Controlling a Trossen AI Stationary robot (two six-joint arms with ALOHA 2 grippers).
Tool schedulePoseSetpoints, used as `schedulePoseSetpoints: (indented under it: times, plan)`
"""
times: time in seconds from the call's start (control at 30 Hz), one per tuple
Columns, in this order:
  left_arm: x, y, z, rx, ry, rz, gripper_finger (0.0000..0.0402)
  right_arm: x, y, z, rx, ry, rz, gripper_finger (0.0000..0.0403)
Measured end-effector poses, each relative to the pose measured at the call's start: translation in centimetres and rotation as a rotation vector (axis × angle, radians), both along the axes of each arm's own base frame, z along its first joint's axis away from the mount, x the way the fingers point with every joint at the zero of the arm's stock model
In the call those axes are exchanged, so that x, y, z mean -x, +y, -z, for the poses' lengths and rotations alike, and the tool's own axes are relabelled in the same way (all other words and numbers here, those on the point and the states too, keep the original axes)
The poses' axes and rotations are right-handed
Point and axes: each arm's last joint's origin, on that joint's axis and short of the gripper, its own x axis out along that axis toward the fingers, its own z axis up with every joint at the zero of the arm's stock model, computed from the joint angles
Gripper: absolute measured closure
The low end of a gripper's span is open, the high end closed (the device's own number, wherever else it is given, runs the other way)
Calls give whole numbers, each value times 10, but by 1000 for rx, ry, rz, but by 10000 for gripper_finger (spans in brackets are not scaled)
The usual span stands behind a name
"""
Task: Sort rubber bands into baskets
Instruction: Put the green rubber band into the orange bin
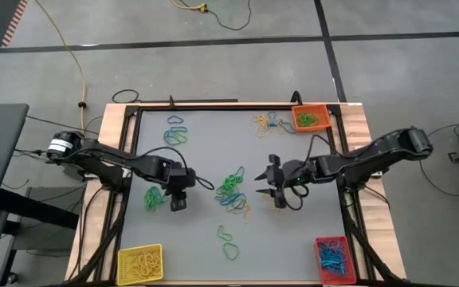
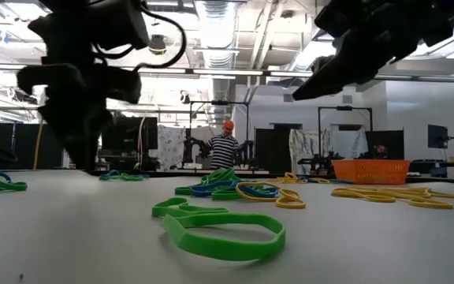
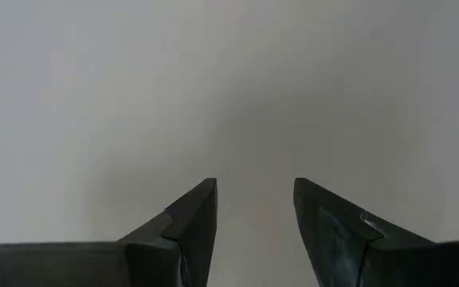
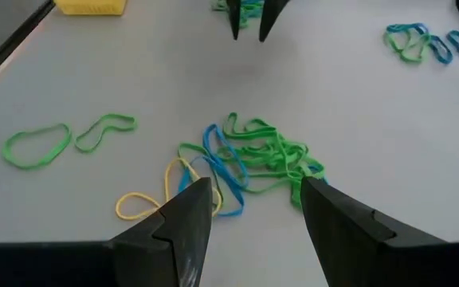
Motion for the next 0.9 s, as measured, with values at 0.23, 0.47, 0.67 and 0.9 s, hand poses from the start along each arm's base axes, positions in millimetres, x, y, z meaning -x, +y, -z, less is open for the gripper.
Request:
schedulePoseSetpoints:
  times: [0.23, 0.47, 0.67, 0.9]
  plan:
    - [7, -12, 1, 22, 69, -7, 245, -7, 0, 14, 13, 50, 1, 182]
    - [13, -24, 2, 51, 119, -17, 245, -10, 1, 13, 35, 15, -16, 182]
    - [23, -32, 3, 43, 204, -49, 245, -12, 0, 9, 55, -21, -28, 182]
    - [30, -42, 3, 25, 242, -58, 245, -13, -3, 8, 64, -36, -21, 182]
